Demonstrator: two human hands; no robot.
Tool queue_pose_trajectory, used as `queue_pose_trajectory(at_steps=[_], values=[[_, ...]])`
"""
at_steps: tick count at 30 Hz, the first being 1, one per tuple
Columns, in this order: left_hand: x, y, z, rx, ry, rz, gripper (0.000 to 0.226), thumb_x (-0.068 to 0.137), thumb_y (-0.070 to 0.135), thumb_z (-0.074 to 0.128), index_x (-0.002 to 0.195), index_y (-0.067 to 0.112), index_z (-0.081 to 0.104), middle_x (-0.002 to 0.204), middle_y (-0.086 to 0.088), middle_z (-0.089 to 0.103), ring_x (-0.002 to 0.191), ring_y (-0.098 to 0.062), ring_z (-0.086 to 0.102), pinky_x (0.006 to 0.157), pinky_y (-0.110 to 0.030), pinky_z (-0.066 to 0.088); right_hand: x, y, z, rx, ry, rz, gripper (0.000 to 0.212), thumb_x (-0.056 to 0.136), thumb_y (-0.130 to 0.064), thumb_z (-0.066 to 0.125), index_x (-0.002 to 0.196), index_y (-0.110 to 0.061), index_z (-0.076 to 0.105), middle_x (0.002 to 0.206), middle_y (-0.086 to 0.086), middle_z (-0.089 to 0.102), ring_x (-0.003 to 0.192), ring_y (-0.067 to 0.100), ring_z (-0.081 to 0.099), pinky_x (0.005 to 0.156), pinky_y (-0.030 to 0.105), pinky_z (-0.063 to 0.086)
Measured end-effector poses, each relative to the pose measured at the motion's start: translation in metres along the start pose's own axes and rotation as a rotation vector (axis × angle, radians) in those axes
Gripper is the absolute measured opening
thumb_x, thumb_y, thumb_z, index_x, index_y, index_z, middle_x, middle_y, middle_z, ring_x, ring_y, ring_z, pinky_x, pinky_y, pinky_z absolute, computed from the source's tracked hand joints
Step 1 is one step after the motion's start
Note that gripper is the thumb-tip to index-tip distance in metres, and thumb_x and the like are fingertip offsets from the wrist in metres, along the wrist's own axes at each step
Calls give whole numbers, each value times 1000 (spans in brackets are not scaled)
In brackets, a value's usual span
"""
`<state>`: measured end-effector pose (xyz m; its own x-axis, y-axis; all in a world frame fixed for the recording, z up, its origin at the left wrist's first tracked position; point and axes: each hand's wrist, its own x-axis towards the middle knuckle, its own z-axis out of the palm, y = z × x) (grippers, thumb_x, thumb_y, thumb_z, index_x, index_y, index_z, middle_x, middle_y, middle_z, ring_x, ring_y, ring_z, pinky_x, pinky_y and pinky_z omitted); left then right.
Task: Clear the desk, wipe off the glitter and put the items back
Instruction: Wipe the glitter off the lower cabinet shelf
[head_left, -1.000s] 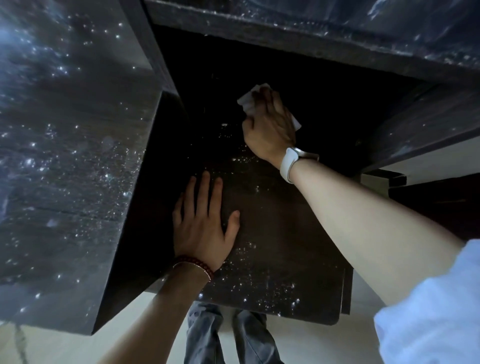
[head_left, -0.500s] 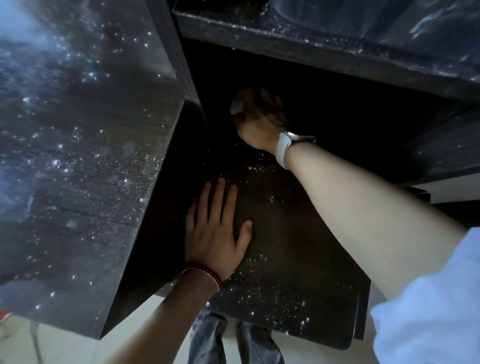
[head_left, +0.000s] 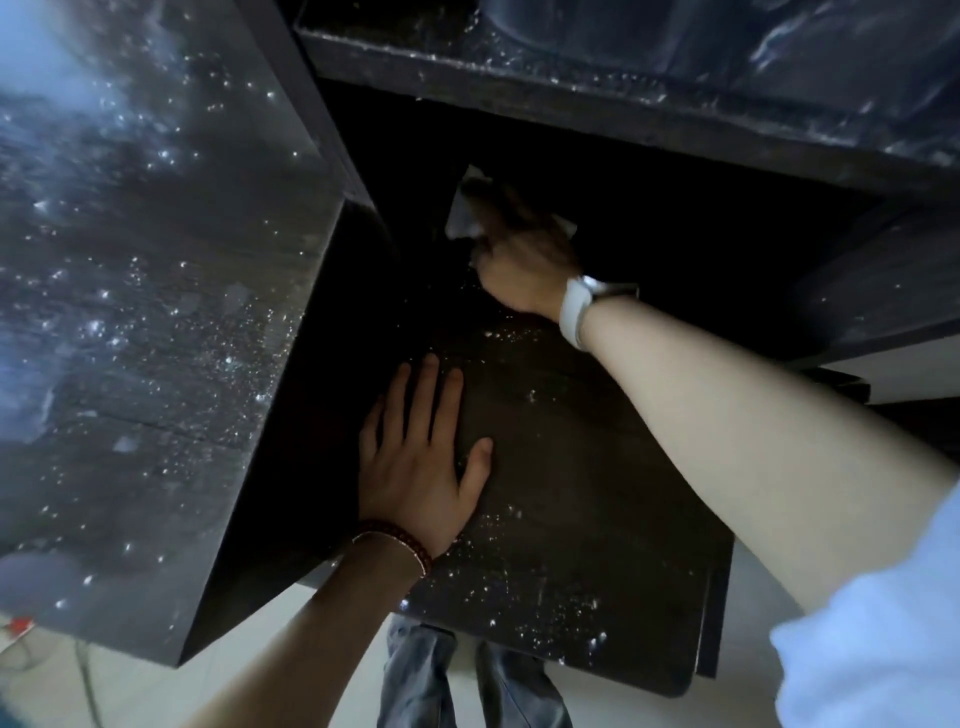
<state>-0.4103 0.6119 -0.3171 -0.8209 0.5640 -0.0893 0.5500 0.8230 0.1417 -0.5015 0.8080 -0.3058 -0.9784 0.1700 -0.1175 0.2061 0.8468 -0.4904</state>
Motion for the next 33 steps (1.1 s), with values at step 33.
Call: queue_pose_trajectory(at_steps=[33], values=[[-10, -4, 3, 20, -6, 10, 56, 90, 31, 25, 138, 3, 32, 146, -16, 33, 135, -27, 22, 109, -38, 13, -119, 52, -8, -268, -3, 67, 50, 97, -33, 18, 146, -23, 16, 155, 0, 11, 142, 17, 4, 112, 34, -3]])
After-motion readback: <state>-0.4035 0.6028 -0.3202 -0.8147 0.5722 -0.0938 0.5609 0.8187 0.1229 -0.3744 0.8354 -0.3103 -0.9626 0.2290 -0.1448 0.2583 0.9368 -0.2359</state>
